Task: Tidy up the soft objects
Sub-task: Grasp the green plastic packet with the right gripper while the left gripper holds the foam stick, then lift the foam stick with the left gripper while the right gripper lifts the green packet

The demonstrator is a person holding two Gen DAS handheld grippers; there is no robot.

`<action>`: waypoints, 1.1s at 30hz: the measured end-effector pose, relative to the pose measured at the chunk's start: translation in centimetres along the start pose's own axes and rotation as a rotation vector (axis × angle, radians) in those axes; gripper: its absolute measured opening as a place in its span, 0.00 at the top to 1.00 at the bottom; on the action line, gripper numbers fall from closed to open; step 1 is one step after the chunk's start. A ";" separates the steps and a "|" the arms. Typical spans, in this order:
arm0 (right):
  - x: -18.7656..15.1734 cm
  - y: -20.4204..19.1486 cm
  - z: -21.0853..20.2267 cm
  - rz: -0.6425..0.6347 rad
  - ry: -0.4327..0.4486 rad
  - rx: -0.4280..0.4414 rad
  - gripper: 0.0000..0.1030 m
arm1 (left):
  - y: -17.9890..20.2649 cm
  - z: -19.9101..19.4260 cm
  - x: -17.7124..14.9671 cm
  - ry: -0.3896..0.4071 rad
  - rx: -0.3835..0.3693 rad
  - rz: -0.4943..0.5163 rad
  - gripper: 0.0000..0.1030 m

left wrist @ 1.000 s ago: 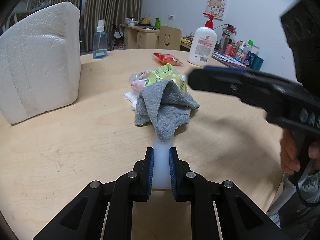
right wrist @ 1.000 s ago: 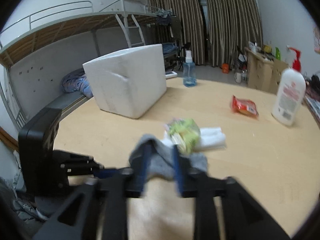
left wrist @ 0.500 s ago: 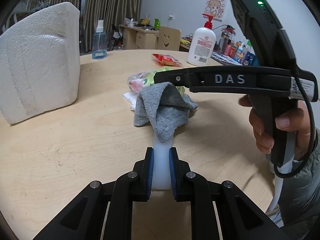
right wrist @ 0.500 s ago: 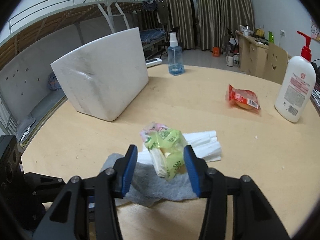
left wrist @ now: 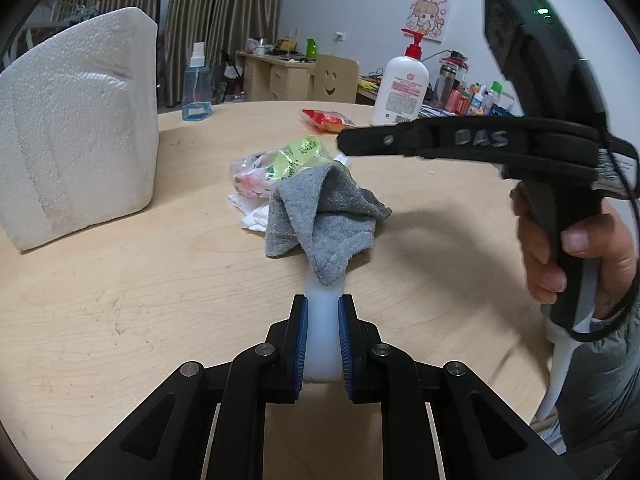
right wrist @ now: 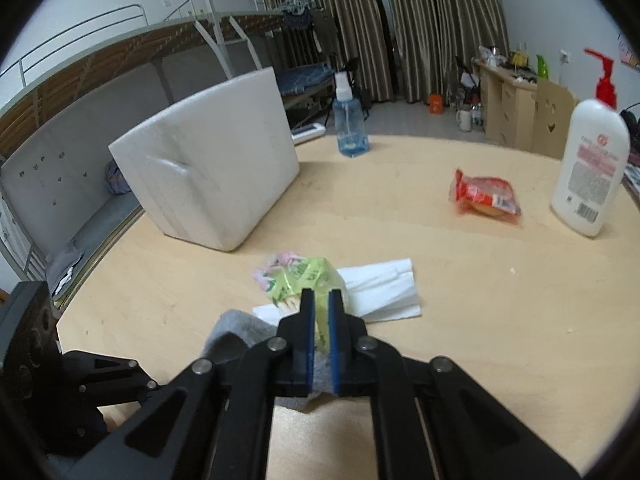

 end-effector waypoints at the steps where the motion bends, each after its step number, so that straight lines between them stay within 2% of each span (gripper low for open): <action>1: 0.1 -0.1 -0.4 -0.004 0.006 0.004 0.92 | 0.0 0.0 0.0 0.000 -0.001 0.000 0.84; 4: 0.5 -0.3 -0.6 -0.008 0.003 0.003 0.91 | 0.1 0.1 0.0 -0.001 -0.001 0.005 0.84; 5: 0.8 -0.6 -0.5 -0.017 0.006 -0.010 0.87 | 0.1 0.1 0.0 0.000 0.001 0.007 0.84; 6: 0.9 -0.9 -0.1 -0.038 -0.006 -0.020 0.70 | 0.1 0.0 0.0 0.002 0.001 0.008 0.84; 7: 1.1 -1.3 0.4 -0.062 -0.023 -0.035 0.57 | 0.1 0.0 0.0 0.003 0.002 0.007 0.84; 8: 1.1 -1.7 0.9 -0.083 -0.035 -0.044 0.38 | 0.1 -0.1 -0.1 0.008 0.004 0.006 0.84; 9: 1.0 -2.1 1.2 -0.105 -0.038 -0.048 0.35 | 0.1 -0.2 -0.1 0.010 0.004 0.006 0.84; 17: 0.6 -2.4 3.9 -0.127 -0.112 -0.068 0.35 | -0.1 -0.8 -0.4 0.012 0.003 0.003 0.84; 18: 0.4 -2.4 4.0 -0.128 -0.121 -0.071 0.40 | -0.1 -0.9 -0.4 0.013 0.001 0.004 0.84; 19: 0.3 -2.4 4.2 -0.128 -0.128 -0.069 0.49 | -0.1 -1.0 -0.4 0.016 -0.001 0.005 0.84; 20: 0.2 -2.3 4.2 -0.124 -0.129 -0.063 0.64 | -0.1 -1.0 -0.4 0.018 -0.002 0.004 0.84; 23: 0.4 -2.1 3.6 -0.111 -0.108 -0.047 0.73 | -0.4 -1.3 -0.5 0.022 -0.001 0.004 0.84; 33: 1.1 -1.0 0.6 -0.041 -0.024 -0.018 0.73 | -1.4 -3.4 0.0 0.066 0.024 -0.001 0.84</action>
Point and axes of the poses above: each gripper's, at about its wrist camera, not at the fingertips, and z roughly the way its jaws point, y to its right, x to its top, the point moved 3 cm from there along z, roughly the way its jaws point, and after that the axes turned 8 degrees about -x, right-handed, at the moved point
